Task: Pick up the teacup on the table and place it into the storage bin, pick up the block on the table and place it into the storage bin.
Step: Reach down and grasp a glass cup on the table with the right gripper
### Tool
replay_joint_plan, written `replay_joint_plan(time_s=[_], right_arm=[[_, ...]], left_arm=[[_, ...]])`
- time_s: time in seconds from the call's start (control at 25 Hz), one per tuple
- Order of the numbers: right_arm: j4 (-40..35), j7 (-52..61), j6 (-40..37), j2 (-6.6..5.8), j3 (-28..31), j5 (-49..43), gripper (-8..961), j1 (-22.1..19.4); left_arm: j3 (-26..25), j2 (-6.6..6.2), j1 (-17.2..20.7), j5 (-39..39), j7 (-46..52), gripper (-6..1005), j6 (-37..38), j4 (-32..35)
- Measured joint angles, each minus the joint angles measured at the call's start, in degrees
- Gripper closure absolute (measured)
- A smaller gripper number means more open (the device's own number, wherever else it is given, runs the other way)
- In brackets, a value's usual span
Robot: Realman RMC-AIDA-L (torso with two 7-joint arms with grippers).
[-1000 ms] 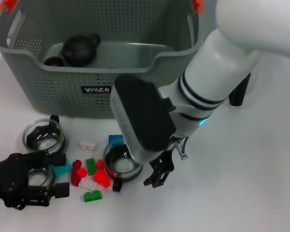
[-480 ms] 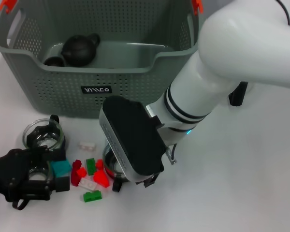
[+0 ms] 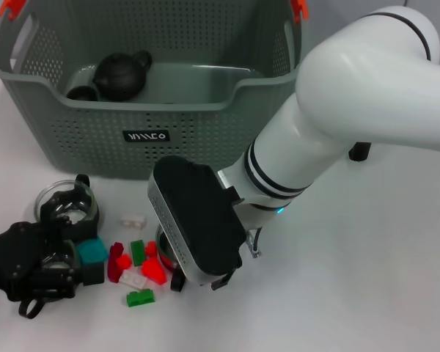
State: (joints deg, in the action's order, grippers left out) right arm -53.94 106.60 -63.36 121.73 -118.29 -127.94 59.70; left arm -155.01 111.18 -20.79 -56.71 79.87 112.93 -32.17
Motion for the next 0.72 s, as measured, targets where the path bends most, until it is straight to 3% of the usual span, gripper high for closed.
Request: replay_joint_plan(time_s=[0.52,0.72], right_arm=[[2.57,-0.34,1.10,-0.09,-0.19,1.99,98,-0.14],[3.03,-0.36,1.20,-0.10,-0.18,2.00,338,-0.10]], left_arm=[[-0.03,0.00,0.17,0.06,0.02,58,-0.33,0.04],[-0.03,0.00,0.31,0.10,0.02,58,-0.41,0.09]])
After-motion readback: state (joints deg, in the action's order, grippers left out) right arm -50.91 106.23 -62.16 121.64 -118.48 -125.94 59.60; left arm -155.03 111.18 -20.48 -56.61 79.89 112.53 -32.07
